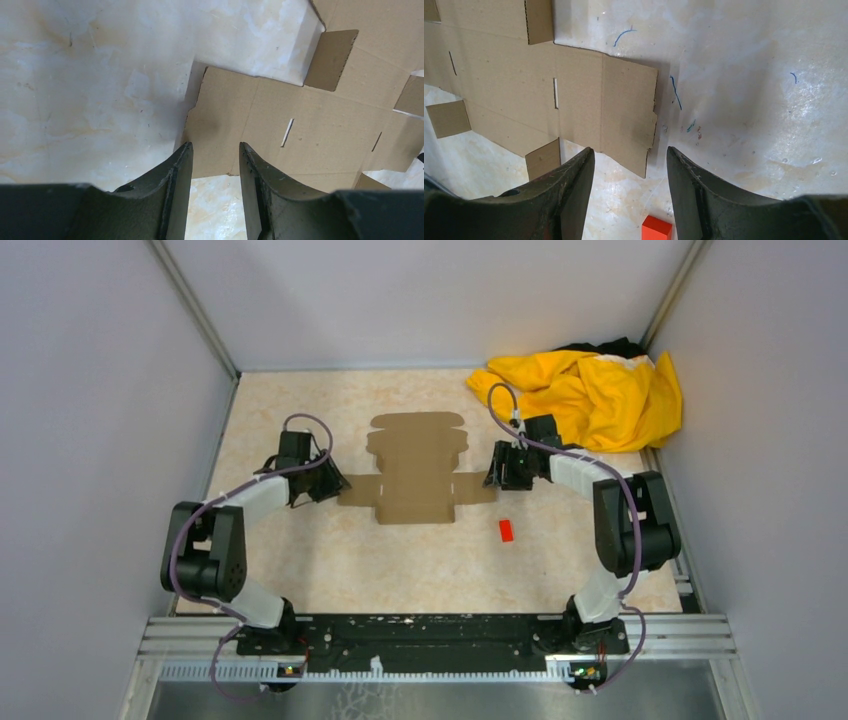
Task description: Fold the paper box
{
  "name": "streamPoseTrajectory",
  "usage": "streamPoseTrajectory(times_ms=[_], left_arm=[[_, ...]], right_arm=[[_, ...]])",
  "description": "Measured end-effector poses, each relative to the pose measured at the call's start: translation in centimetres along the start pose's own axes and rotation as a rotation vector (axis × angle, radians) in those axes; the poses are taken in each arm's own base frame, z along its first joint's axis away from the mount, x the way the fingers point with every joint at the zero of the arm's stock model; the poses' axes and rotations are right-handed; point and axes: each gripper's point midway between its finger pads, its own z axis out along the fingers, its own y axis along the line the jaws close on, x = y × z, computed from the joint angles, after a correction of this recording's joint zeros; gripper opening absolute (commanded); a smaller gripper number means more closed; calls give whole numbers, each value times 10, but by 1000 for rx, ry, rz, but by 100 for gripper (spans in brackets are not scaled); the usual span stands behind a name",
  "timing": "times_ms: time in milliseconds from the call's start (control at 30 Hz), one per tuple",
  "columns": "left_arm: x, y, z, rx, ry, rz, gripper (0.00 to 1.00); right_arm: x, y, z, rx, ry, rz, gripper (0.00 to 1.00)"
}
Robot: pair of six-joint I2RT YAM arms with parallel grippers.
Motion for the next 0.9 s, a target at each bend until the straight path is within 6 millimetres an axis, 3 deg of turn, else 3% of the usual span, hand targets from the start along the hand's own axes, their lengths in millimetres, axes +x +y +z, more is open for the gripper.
streamPoseTrajectory(times_ms=[400, 900], left_arm=[[-26, -10, -27, 6, -119, 10, 48], [5, 23, -13, -93, -57, -11, 49]], right_arm=[[2, -4, 5, 10, 8, 7, 55], [-4, -4, 16, -22, -5, 25, 55]])
